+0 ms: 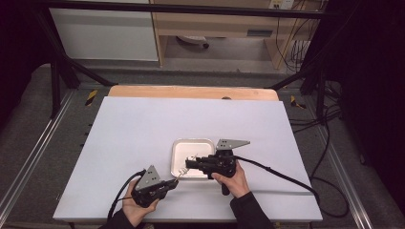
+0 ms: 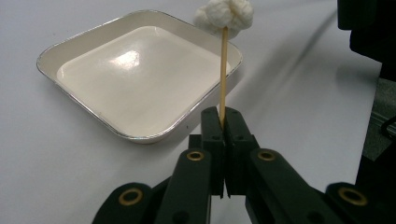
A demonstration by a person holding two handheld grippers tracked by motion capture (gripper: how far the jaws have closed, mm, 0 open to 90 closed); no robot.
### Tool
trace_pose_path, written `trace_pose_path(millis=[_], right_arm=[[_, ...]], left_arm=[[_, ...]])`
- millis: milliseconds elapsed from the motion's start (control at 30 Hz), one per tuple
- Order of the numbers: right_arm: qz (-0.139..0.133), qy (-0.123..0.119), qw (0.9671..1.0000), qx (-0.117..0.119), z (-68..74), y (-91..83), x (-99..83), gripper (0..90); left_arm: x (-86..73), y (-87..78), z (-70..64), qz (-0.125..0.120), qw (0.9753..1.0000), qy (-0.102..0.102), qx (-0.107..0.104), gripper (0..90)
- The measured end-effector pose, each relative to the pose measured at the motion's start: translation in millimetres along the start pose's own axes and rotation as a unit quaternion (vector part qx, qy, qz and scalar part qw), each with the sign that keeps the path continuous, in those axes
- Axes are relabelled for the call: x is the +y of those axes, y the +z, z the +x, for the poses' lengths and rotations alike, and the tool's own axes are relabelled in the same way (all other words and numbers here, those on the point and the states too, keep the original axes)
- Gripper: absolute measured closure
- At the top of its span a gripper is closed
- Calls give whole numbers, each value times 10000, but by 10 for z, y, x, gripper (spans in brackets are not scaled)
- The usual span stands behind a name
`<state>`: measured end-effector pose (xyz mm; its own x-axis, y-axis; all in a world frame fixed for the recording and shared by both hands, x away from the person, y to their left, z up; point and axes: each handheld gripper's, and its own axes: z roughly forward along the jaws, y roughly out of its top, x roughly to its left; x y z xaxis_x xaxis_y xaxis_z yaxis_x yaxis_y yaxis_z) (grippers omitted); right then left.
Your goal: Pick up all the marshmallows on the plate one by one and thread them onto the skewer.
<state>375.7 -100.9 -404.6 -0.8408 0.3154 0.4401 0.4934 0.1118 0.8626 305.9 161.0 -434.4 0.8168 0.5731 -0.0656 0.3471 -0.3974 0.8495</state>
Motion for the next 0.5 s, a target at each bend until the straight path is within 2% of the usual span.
trace_pose_path(millis=[200, 333, 433, 500], right_arm=[[159, 67, 9998, 49, -9, 49, -43, 790], [127, 45, 9999, 45, 1, 30, -25, 769], [155, -5, 9998, -94, -4, 23, -22, 642], [125, 16, 9999, -99, -2, 15, -10, 561]], left_arm=[[16, 2, -7, -72, 10000, 17, -47, 886], [20, -8, -1, -120, 9999, -4, -43, 885], [18, -8, 6, -124, 9999, -31, -7, 885], [18, -16, 21, -142, 9999, -59, 9, 885]])
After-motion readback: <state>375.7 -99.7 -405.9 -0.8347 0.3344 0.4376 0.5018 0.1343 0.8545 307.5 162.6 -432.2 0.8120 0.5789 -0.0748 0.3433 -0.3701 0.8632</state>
